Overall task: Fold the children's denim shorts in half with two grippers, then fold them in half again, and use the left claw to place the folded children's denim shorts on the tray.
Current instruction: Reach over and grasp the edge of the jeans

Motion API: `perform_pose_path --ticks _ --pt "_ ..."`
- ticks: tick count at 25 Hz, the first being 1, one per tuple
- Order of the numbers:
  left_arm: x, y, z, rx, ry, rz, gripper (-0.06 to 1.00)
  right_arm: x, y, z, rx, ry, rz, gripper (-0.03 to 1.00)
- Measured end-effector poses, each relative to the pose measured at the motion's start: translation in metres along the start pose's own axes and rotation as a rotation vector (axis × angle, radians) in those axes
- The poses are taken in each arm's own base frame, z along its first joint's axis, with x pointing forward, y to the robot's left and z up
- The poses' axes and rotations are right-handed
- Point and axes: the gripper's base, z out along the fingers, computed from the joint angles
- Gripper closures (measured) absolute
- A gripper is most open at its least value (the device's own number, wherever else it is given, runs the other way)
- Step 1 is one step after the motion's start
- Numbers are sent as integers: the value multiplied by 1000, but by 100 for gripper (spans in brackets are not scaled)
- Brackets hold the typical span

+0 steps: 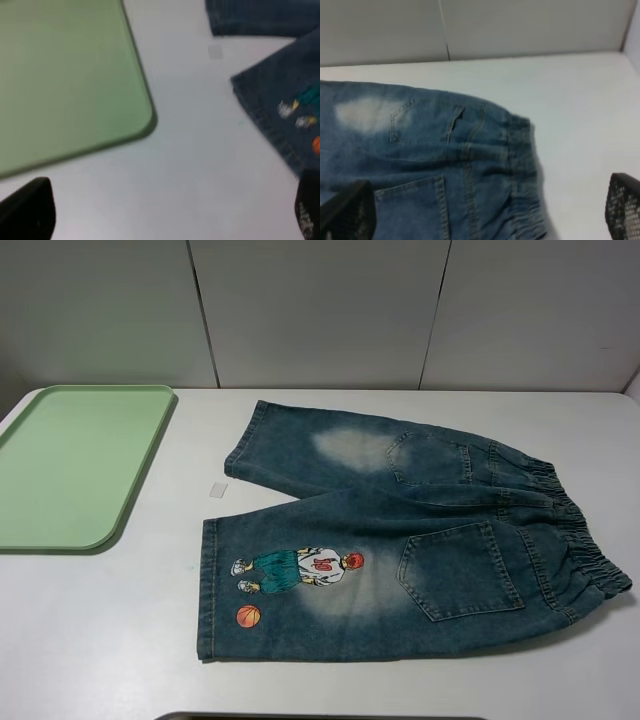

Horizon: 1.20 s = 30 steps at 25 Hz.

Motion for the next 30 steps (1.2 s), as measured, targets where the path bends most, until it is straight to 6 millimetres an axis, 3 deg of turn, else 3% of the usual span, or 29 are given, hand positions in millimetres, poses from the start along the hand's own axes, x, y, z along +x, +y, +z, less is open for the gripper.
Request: perform_pose_path --ticks 4,8,13,16,22,30 --pt "-18 -3 -9 39 -135 23 -1 -3 0 -3 -18 -14 -104 27" --pt "-47 -6 -6 124 -136 102 -1 -8 1 4 -58 18 -163 27" --pt "-89 -9 21 225 -31 188 -1 -25 6 33 -113 94 -286 27" --pt "-108 -14 41 300 25 202 -1 -31 14 61 -200 192 -470 27" --pt "-125 -26 84 455 110 248 -1 -31 31 90 -350 287 -759 27" --pt "-138 -47 123 613 157 409 -1 -27 42 120 -308 378 -1182 27"
